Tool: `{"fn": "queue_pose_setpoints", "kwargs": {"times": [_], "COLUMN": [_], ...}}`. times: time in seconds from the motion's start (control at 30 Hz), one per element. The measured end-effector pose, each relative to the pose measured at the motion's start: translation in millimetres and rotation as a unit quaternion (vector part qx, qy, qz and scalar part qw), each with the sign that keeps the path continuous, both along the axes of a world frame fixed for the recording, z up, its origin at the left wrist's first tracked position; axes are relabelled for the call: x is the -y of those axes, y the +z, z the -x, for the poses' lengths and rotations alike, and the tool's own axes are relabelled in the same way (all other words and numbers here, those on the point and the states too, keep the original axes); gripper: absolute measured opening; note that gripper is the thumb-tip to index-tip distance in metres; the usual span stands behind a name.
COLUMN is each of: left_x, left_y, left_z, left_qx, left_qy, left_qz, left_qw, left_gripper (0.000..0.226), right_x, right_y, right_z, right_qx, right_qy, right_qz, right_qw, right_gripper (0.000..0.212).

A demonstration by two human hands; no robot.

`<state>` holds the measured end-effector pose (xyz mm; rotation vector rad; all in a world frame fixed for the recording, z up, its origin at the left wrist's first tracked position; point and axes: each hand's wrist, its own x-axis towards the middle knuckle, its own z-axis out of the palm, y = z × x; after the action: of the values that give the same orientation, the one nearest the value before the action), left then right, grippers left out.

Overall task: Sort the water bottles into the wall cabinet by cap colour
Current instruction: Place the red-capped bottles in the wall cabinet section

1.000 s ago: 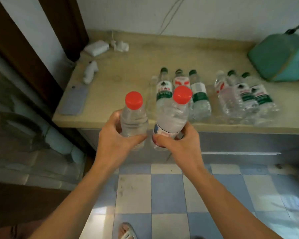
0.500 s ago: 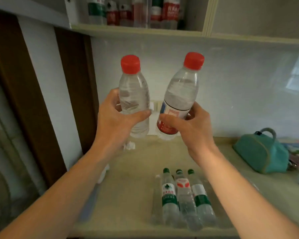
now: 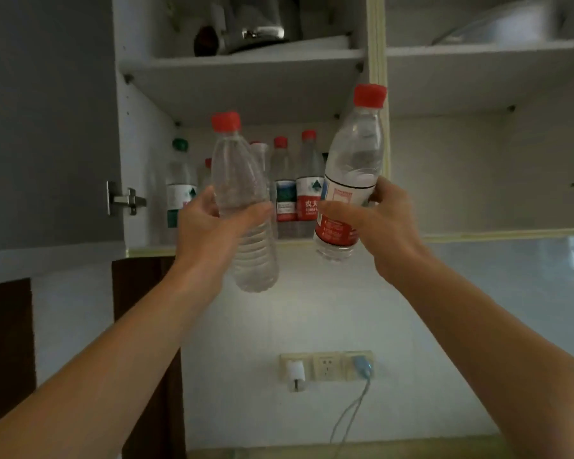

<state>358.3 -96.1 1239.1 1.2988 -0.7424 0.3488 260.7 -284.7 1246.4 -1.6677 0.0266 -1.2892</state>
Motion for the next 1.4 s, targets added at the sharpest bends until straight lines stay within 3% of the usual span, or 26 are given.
{"fn": "queue_pose_setpoints", "kwargs": {"times": [0.2, 0.33, 0.47, 0.57, 0.67, 0.83, 0.93, 1.03, 1.2, 1.4], "left_x": [41.5, 73.7, 104.0, 121.5, 132.4, 137.3, 141.7, 149.4, 158.3, 169.2], "left_y": [59.7, 79.5, 79.1, 72.4, 62.1, 51.1, 51.0, 49.9, 45.6, 37.9], "left_z": [-48.0, -77.5, -100.8, -108.0, -112.0, -117.0, -121.2, -120.5, -128.7, -138.7], "left_qx": [0.026, 0.055, 0.086, 0.111, 0.156, 0.258, 0.296, 0.305, 0.376, 0.429], "left_qy": [-0.022, -0.04, -0.018, 0.005, 0.063, 0.216, 0.278, 0.299, 0.333, 0.347], "left_qz": [0.005, 0.004, -0.016, -0.016, -0.011, -0.02, -0.042, -0.057, -0.102, -0.22], "left_qw": [0.999, 0.998, 0.996, 0.994, 0.986, 0.941, 0.913, 0.903, 0.859, 0.804], "left_gripper": [0.036, 0.039, 0.056, 0.06, 0.078, 0.09, 0.081, 0.074, 0.067, 0.07], "right_x": [31.6, 40.2, 49.3, 55.4, 55.2, 53.6, 57.4, 66.2, 80.8, 84.3], "right_y": [51.6, 60.9, 61.0, 59.2, 54.6, 35.8, 19.4, 11.2, 3.9, 0.3], "right_z": [-40.3, -62.5, -77.7, -85.3, -94.0, -108.4, -114.5, -121.8, -138.3, -141.0], "right_qx": [-0.025, -0.051, -0.074, -0.089, -0.105, -0.14, -0.1, -0.036, -0.027, -0.014], "right_qy": [-0.078, -0.127, -0.156, -0.223, -0.285, -0.43, -0.538, -0.585, -0.569, -0.566], "right_qz": [-0.001, -0.002, -0.002, 0.013, 0.056, 0.186, 0.262, 0.302, 0.323, 0.309], "right_qw": [0.997, 0.991, 0.985, 0.971, 0.951, 0.872, 0.795, 0.752, 0.756, 0.765], "right_gripper": [0.04, 0.055, 0.061, 0.06, 0.059, 0.07, 0.087, 0.082, 0.068, 0.063]}}
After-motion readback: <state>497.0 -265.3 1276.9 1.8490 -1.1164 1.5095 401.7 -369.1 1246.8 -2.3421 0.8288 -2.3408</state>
